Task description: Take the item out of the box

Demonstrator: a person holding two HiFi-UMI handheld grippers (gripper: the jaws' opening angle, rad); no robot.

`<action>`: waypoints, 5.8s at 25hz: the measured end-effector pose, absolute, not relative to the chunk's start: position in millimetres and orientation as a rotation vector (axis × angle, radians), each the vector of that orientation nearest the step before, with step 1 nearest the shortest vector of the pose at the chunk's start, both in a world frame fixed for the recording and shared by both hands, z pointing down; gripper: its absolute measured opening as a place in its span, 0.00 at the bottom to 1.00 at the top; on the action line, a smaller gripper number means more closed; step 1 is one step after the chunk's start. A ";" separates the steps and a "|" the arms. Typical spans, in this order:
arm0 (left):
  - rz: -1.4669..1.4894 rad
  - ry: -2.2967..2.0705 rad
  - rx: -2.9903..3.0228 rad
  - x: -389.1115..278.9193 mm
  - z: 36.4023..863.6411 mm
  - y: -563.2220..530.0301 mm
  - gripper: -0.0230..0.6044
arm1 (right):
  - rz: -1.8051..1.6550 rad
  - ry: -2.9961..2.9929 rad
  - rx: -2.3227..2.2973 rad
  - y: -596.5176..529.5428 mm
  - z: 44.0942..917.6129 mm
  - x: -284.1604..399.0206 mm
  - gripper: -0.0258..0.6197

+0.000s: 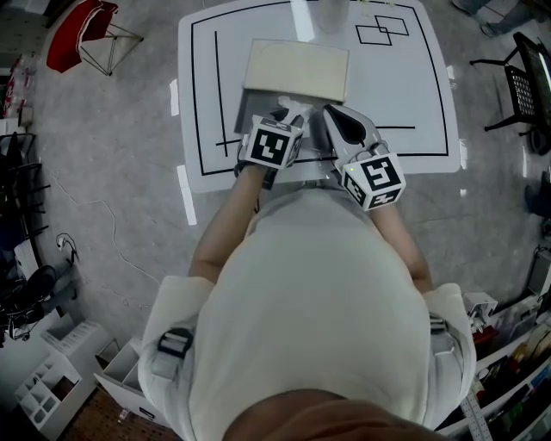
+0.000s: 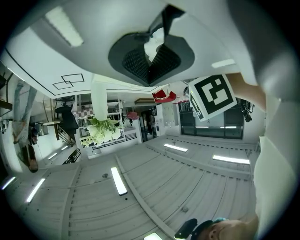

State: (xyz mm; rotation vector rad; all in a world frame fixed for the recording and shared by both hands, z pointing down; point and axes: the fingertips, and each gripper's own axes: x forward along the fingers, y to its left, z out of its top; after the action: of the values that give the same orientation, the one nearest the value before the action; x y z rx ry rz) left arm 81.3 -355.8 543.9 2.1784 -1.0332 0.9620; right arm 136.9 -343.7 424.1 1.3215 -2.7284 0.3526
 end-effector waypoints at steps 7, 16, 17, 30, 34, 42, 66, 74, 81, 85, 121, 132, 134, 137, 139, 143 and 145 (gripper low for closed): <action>1.073 -0.964 2.118 86.9 547.7 -357.9 0.24 | 0.363 -2.731 1.319 -346.7 423.9 138.6 0.04; 1.192 -0.915 2.012 83.5 570.8 -354.3 0.23 | 0.385 -2.727 1.317 -353.0 428.9 137.8 0.04; 1.200 -0.915 2.010 83.2 570.5 -353.0 0.23 | 0.385 -2.727 1.318 -351.9 428.3 138.3 0.04; 1.270 -0.949 2.079 76.7 566.9 -357.9 0.06 | 0.382 -2.703 1.360 -347.6 429.0 139.7 0.04; 1.220 -0.946 2.102 74.4 560.4 -353.3 0.05 | 0.378 -2.693 1.380 -339.4 425.4 137.5 0.04; 1.114 -0.989 2.145 64.5 546.6 -352.6 0.05 | 0.374 -2.670 1.411 -327.6 430.0 132.8 0.04; 0.841 -1.106 2.349 18.0 480.0 -279.7 0.05 | 0.323 -2.624 1.563 -227.1 417.8 87.6 0.04; 0.784 -1.118 2.355 -8.5 481.0 -241.0 0.05 | 0.331 -2.594 1.601 -187.0 419.0 69.7 0.04; 0.720 -1.137 2.360 -26.7 476.4 -207.1 0.05 | 0.336 -2.580 1.604 -154.5 419.3 56.6 0.04; 0.689 -1.146 2.372 -36.0 474.4 -189.8 0.05 | 0.337 -2.579 1.602 -139.5 418.3 47.3 0.04; 0.434 -1.256 2.401 -96.2 450.7 -68.4 0.05 | 0.321 -2.599 1.553 -35.5 420.1 1.8 0.04; 0.410 -1.251 2.403 -97.2 447.4 -68.6 0.05 | 0.297 -2.591 1.573 -33.6 417.0 -0.3 0.04; 0.407 -1.250 2.404 -97.2 447.0 -69.9 0.05 | 0.296 -2.586 1.571 -33.5 417.4 -0.7 0.04; 0.401 -1.246 2.407 -95.8 446.0 -72.7 0.05 | 0.295 -2.577 1.576 -34.8 417.6 1.2 0.04; 0.399 -1.243 2.408 -94.3 446.3 -74.4 0.05 | 0.292 -2.571 1.582 -36.4 417.8 3.6 0.04; 0.395 -1.237 2.411 -92.1 445.5 -78.7 0.05 | 0.288 -2.565 1.591 -41.1 416.4 6.5 0.04; 0.393 -1.236 2.413 -91.4 445.0 -81.6 0.05 | 0.284 -2.564 1.591 -43.8 415.8 6.8 0.04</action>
State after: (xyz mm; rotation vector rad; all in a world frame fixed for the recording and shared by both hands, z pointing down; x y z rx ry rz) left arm -91.4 -81.6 445.0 2.4125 -1.2363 0.3932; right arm 6.8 -43.8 415.8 1.5910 -2.5638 0.2842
